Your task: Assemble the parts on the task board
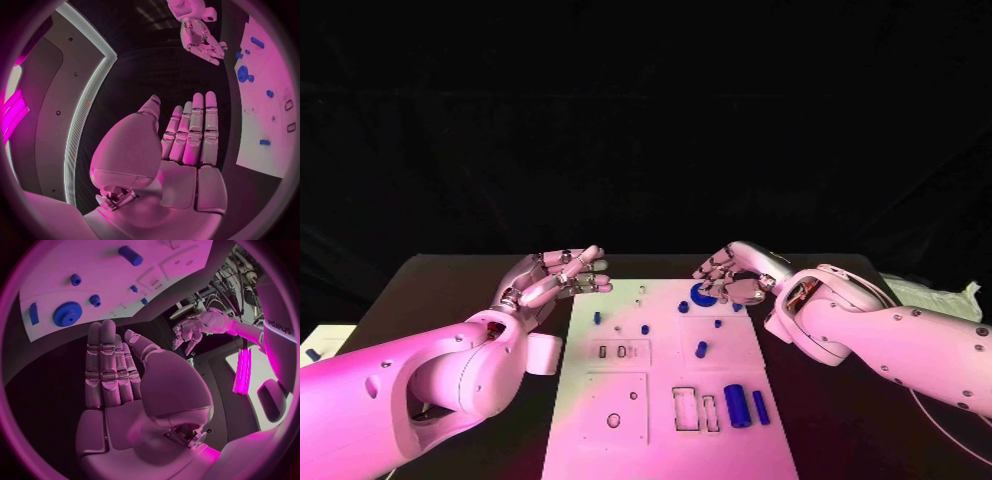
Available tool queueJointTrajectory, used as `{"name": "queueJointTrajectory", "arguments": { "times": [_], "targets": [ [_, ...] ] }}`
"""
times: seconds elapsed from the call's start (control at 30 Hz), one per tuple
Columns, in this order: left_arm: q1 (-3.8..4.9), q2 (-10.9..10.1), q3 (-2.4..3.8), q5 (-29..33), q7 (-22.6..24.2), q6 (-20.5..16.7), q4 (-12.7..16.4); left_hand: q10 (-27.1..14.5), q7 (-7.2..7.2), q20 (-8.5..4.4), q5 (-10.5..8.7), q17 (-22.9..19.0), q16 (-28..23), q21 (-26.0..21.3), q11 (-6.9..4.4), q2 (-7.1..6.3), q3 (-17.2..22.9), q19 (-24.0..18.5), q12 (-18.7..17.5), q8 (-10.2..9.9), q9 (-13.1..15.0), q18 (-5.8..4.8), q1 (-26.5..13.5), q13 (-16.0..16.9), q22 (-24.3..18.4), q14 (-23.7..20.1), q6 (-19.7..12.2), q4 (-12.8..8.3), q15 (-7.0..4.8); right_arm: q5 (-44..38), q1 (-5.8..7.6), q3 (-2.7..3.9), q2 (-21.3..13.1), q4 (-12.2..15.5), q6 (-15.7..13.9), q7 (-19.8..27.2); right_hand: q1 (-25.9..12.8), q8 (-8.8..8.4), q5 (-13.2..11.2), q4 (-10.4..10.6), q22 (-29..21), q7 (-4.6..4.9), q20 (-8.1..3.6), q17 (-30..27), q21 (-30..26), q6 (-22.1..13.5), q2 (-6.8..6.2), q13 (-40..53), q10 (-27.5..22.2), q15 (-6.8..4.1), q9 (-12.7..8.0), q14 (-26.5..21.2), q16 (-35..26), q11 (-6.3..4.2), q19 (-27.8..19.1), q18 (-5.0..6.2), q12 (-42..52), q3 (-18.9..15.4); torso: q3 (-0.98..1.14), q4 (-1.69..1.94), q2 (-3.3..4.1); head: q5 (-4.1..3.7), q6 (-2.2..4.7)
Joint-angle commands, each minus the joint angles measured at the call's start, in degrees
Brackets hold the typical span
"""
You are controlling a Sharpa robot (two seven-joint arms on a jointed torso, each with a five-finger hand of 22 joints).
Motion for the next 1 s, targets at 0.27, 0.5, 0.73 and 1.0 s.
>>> {"name": "queueJointTrajectory", "arguments": {
  "times": [0.27,0.5,0.73,1.0],
  "targets": [
    [0.71,-1.7,0.2,1.6,-0.7,4.5,2.9,0.0,0.18,0.17,-0.21,0.2,-0.7,-0.4,0.15,0.78,-0.4,-0.1,-0.6,-0.6,-0.1,0.54,0.5,-0.1,-0.2,-0.4,0.1,-0.3,0.16,-18.4,2.13,0.19,1.6,-0.3,7.7,-10.7,-0.3,-0.34,-1.5,3.8,6.5,-0.51,-0.48,10.0,10.1,-0.3,-1.71,-0.1,-3.4,-0.1,0.0,3.0,16.3,-0.05,0.1,0.16,-0.3,1.6,-0.27,0.64,3.79,-1.04,0.98],
    [0.77,-1.3,0.21,1.6,-0.9,5.0,3.2,-0.1,0.2,0.19,-0.21,0.2,-0.8,-0.4,0.16,0.82,-0.4,-0.1,-0.6,-0.7,-0.1,0.54,0.5,-0.1,-0.2,-0.4,0.1,-0.4,0.18,-19.1,2.85,0.2,2.6,-0.8,9.3,-11.1,0.5,-0.35,-1.7,6.1,20.7,-0.5,-0.46,29.6,23.7,-0.3,-3.05,-0.1,-3.8,-0.07,0.0,3.0,37.7,0.0,2.9,-1.22,-0.3,3.7,-0.45,0.98,4.81,-1.55,1.31],
    [0.78,-1.2,0.22,1.6,-1.0,5.0,3.3,-0.1,0.22,0.2,-0.21,0.3,-0.9,-0.4,0.18,0.85,-0.4,-0.1,-0.7,-0.7,-0.1,0.54,0.6,-0.1,-0.2,-0.4,0.1,-0.4,0.2,-21.0,3.05,0.2,3.4,-1.2,12.8,-11.9,0.8,-0.36,-1.8,7.1,27.8,-0.56,-0.17,37.1,29.6,-0.1,-3.91,-0.2,-4.4,0.1,0.0,2.7,45.1,0.16,4.0,-2.05,-0.4,4.4,-0.54,1.2,5.41,-1.85,1.46],
    [0.79,-1.3,0.22,1.6,-1.1,5.0,3.5,-0.1,0.26,0.22,-0.21,0.3,-1.0,-0.5,0.21,0.89,-0.4,-0.2,-0.8,-0.8,-0.1,0.54,0.7,-0.1,-0.3,-0.5,0.1,-0.5,0.22,-22.2,3.08,0.19,4.1,-1.3,16.0,-11.9,0.6,-0.43,-2.1,7.6,29.4,-0.64,0.02,39.3,31.0,-0.4,-4.57,-0.2,-5.4,0.23,0.0,2.6,47.3,0.32,4.1,-2.22,-0.4,4.0,-0.5,1.36,5.85,-1.84,1.34]
  ]
}}
